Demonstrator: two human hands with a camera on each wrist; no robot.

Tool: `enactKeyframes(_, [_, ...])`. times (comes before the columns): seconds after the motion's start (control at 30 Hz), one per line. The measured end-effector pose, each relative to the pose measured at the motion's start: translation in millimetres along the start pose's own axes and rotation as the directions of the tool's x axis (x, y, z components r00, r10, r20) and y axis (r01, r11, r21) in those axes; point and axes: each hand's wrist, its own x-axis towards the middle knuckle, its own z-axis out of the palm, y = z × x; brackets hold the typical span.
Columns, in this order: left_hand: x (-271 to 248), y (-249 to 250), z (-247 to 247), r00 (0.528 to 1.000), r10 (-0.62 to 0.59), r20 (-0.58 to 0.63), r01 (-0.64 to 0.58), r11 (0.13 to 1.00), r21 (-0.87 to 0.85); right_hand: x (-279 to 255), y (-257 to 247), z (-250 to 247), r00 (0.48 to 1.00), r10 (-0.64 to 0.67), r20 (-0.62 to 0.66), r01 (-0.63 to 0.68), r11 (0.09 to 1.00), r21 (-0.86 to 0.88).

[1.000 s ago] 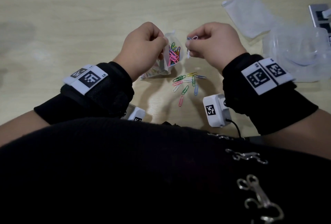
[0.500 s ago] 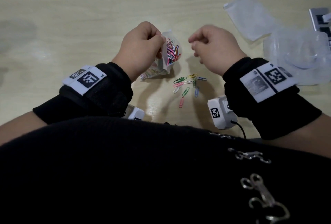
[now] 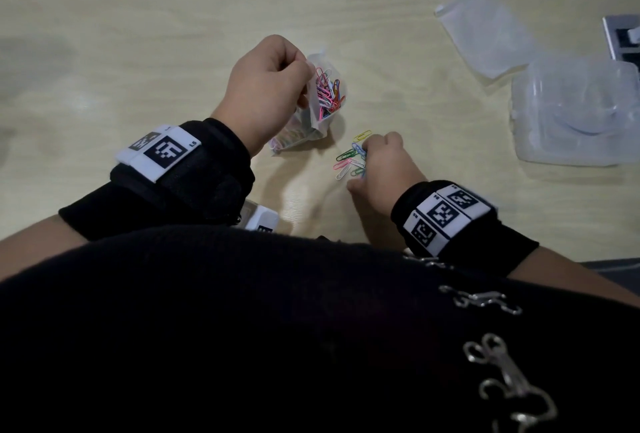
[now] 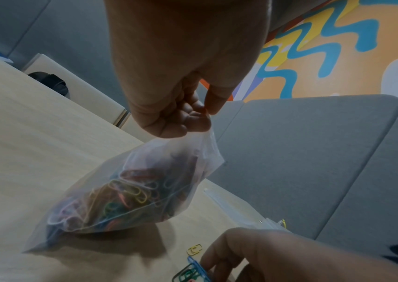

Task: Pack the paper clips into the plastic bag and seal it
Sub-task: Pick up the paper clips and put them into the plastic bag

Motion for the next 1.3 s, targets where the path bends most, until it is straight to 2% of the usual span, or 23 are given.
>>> enactKeyframes(0.1, [-0.6, -0.4, -1.1, 1.0, -0.001, -0.011, 0.001, 1.0, -0.009, 9.8, 5.9, -2.9, 0.996, -0.055, -0.074, 0.058, 0.997, 0.049])
enactKeyframes(0.2, [-0.9, -0.9, -0.9, 1.0, -0.001, -0.013, 0.001, 1.0, -0.005, 22.4, 11.6, -6.2, 0.99, -0.094, -0.108, 0.095, 0.995, 0.006])
enactKeyframes(0.33, [-1.5, -1.0, -0.5, 1.0, 0.001, -0.006, -0.001, 1.0, -0.007, 34.2, 15.8, -6.2, 0.991, -0.093, -0.091, 0.085, 0.992, -0.088])
enactKeyframes(0.5, [-2.3, -0.3, -0.2, 1.0, -0.002, -0.002, 0.002, 1.0, -0.026, 43.0, 16.6, -4.2, 1.0, 0.007, -0.003, -0.007, 0.994, -0.112])
enactKeyframes(0.6, [-2.3, -0.9, 0.2, 1.0, -0.005, 0.004, 0.006, 1.0, -0.028, 42.1, 17.5, -5.0, 0.999, 0.044, -0.001, -0.044, 0.994, -0.098])
enactKeyframes(0.7, [-1.5, -2.5, 0.2, 1.0, 0.001, 0.007, -0.001, 1.0, -0.022, 37.6, 18.8, -6.4, 1.0, -0.002, -0.026, 0.0, 0.997, -0.073])
enactKeyframes(0.8, [-0.9, -3.4, 0.3, 1.0, 0.006, 0.014, -0.006, 1.0, -0.013, 31.2, 18.6, -13.5, 0.999, -0.024, -0.028, 0.025, 0.999, 0.046])
enactKeyframes(0.9, [-1.1, -3.6, 0.4, 1.0, 0.008, 0.02, -0.008, 1.0, -0.004, 26.6, 12.1, -32.0, 0.985, 0.018, -0.17, 0.037, 0.949, 0.314])
enactKeyframes(0.97, [-1.3, -3.8, 0.3, 1.0, 0.01, 0.021, -0.01, 1.0, 0.009, 23.8, 1.6, -48.9, 0.946, 0.026, -0.324, 0.134, 0.877, 0.462])
enactKeyframes(1.03, [-1.6, -3.6, 0.9, 1.0, 0.006, 0.024, -0.007, 1.0, 0.019, 19.7, -12.3, -65.0, 0.906, 0.012, -0.423, 0.253, 0.786, 0.564])
enactKeyframes(1.1, [-1.8, -3.0, 2.2, 1.0, 0.003, 0.03, -0.004, 1.0, 0.028, 16.6, -24.9, -73.5, 0.886, -0.051, -0.46, 0.346, 0.733, 0.585])
enactKeyframes(1.2, [-1.7, -3.3, 3.0, 1.0, 0.006, 0.03, -0.007, 1.0, 0.028, 12.7, -36.8, -75.3, 0.895, -0.187, -0.404, 0.385, 0.782, 0.491])
enactKeyframes(1.23, [-1.9, -3.3, 2.4, 1.0, 0.007, 0.025, -0.008, 1.0, 0.024, 12.3, -37.2, -74.2, 0.891, -0.207, -0.404, 0.396, 0.789, 0.47])
enactKeyframes(1.3, [-1.6, -3.4, 0.0, 1.0, 0.005, 0.011, -0.006, 1.0, 0.011, 13.6, -34.1, -71.8, 0.88, -0.16, -0.447, 0.382, 0.798, 0.466])
